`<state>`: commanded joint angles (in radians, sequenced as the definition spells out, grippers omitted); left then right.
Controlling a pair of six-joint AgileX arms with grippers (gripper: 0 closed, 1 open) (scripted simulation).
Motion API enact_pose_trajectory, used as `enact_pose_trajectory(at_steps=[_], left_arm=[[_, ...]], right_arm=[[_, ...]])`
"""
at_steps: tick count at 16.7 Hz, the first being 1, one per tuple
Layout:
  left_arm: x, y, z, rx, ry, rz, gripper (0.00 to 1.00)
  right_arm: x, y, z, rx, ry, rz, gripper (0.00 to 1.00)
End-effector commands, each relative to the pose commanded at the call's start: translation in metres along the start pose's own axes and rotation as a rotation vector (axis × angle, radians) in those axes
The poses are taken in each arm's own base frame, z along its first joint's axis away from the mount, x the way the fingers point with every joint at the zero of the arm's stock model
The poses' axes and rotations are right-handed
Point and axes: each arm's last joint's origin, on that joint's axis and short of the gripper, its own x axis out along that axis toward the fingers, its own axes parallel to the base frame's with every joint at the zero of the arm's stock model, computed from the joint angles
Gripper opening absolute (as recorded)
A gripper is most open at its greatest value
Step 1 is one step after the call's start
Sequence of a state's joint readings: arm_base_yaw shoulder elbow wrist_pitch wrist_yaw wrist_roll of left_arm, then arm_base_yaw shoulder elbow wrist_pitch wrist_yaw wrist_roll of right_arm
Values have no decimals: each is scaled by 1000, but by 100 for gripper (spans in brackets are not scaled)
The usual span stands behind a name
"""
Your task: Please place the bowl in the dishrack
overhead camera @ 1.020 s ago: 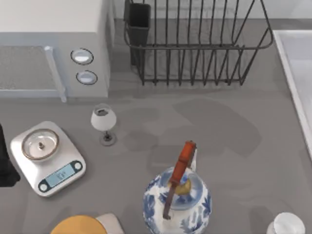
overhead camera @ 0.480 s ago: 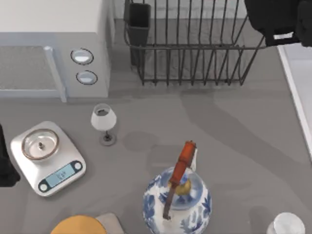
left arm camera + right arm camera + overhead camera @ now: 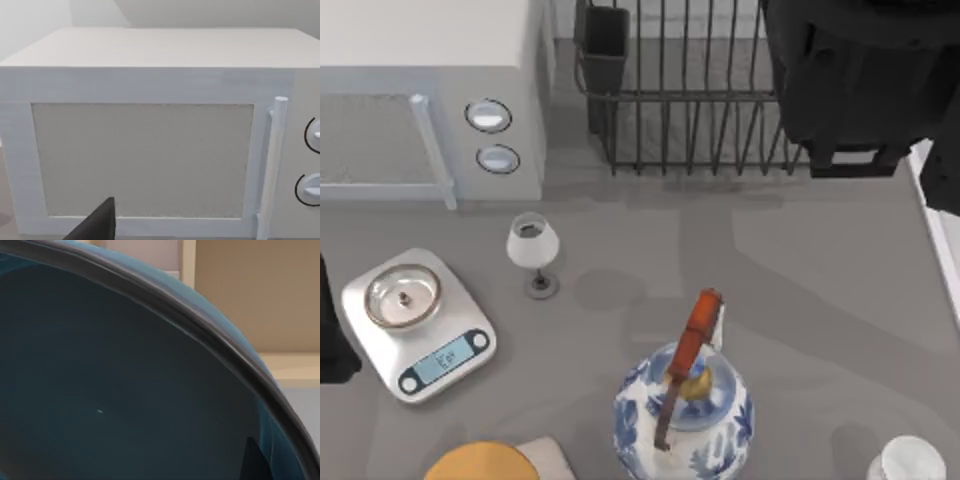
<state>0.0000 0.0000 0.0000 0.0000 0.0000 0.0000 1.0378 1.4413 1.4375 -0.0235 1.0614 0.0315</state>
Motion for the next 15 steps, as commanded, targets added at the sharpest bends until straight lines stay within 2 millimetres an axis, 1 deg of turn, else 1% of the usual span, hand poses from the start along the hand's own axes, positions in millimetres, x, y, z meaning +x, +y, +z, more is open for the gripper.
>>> enact_pose_trajectory(at_steps=[3, 4, 5, 7, 9, 11, 13, 15], left_arm=[[0, 0, 0, 0, 0, 0, 100], [0, 0, 0, 0, 0, 0, 100], [0, 0, 0, 0, 0, 0, 100], [0, 0, 0, 0, 0, 0, 100], [0, 0, 0, 0, 0, 0, 100], [0, 0, 0, 0, 0, 0, 100], [0, 0, 0, 0, 0, 0, 100], [0, 0, 0, 0, 0, 0, 100]], right_arm=[[2, 1, -1, -1, 2, 1, 0], [6, 3, -3, -1, 2, 1, 0], [13, 7, -8, -2, 2, 1, 0], [36, 19, -27, -2, 3, 3, 0], [67, 30, -53, 3, 1, 5, 0], [104, 35, -87, 13, -6, 5, 0], [140, 31, -123, 20, -13, 4, 0], [170, 21, -158, 18, -15, 3, 0]])
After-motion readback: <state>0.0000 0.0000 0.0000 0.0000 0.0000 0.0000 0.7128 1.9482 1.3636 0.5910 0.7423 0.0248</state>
